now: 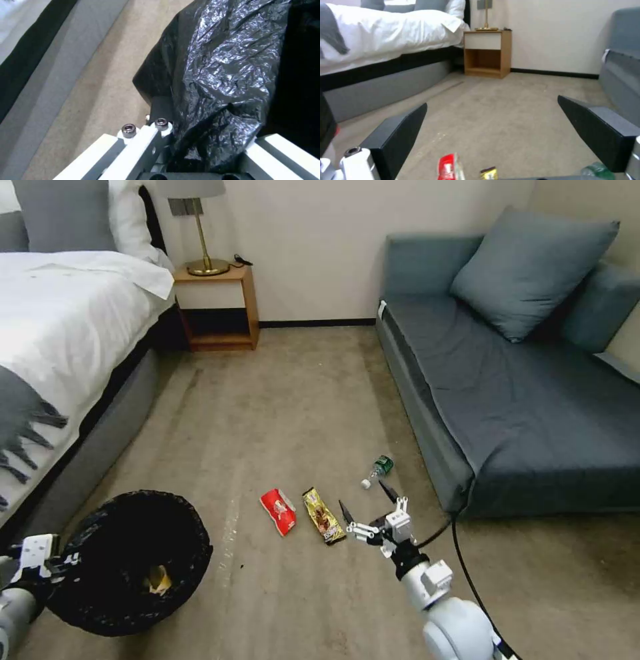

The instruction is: Pick up the trash bin, then pick up the garbage on the floor and place it into the trash bin.

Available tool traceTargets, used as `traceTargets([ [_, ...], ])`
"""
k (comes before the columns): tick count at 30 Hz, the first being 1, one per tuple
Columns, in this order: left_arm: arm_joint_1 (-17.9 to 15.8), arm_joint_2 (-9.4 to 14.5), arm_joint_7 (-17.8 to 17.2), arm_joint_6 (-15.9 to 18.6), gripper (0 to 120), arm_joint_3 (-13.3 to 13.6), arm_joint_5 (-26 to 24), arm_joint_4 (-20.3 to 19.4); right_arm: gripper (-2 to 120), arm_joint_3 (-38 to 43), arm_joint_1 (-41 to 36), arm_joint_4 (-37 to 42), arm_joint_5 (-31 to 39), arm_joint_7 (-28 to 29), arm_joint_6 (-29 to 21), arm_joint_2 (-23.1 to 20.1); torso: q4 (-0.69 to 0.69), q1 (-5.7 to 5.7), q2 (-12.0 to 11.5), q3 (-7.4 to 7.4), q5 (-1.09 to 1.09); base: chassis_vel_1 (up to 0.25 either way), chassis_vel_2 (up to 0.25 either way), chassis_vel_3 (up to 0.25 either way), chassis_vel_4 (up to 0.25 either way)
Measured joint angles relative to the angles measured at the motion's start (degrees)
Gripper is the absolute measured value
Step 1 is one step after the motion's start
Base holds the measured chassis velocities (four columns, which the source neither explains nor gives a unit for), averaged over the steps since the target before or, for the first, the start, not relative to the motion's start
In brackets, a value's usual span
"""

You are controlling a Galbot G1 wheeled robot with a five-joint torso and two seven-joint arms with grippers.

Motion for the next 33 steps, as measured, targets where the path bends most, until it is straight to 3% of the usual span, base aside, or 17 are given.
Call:
traceTargets([
  [8, -0.05, -0.24, 0.00, 0.00, 2, -0.72, 0.02, -0.19, 100, -0.65, -0.49, -0.16, -0.73, -0.35, -0.03, 0.32, 0.00, 0.00, 0.00, 0.00, -0.01, -0.078, 0.068, 0.086, -0.074],
  [24, -1.08, -0.01, -0.01, -0.01, 2, 0.12, 0.38, -0.12, 100, -2.03, -0.98, -0.61, -3.77, -0.37, -0.84, 0.25, 0.00, 0.00, 0.00, 0.01, -0.02, -0.236, 0.238, 0.238, -0.232],
  [29, -1.23, 0.00, 0.00, -0.02, 2, 0.08, 0.37, -0.02, 100, -5.66, 0.38, -0.30, -9.02, -1.22, -10.66, -2.26, -0.02, 0.00, 0.00, 0.02, -0.02, -0.225, 0.246, 0.240, -0.230],
  [31, -1.28, -0.08, 0.00, -0.01, 2, 0.08, 0.39, 0.03, 100, -9.68, 2.42, -0.34, -5.99, -0.67, -18.79, -3.59, -0.01, 0.01, 0.00, 0.02, -0.02, -0.155, 0.116, 0.154, -0.126],
  [32, -1.28, -0.08, 0.00, -0.01, 2, 0.08, 0.39, 0.03, 100, -9.68, 2.42, -0.34, -5.99, -0.67, -18.79, -3.59, -0.01, 0.01, 0.00, 0.02, -0.02, -0.131, 0.116, 0.154, -0.085],
  [33, -1.30, -0.23, 0.00, -0.02, 2, 0.11, 0.39, 0.04, 100, -12.45, 4.28, -1.29, -3.36, -0.32, -24.15, -4.12, -0.03, 0.01, 0.00, 0.02, -0.02, -0.048, 0.023, 0.070, -0.004],
])
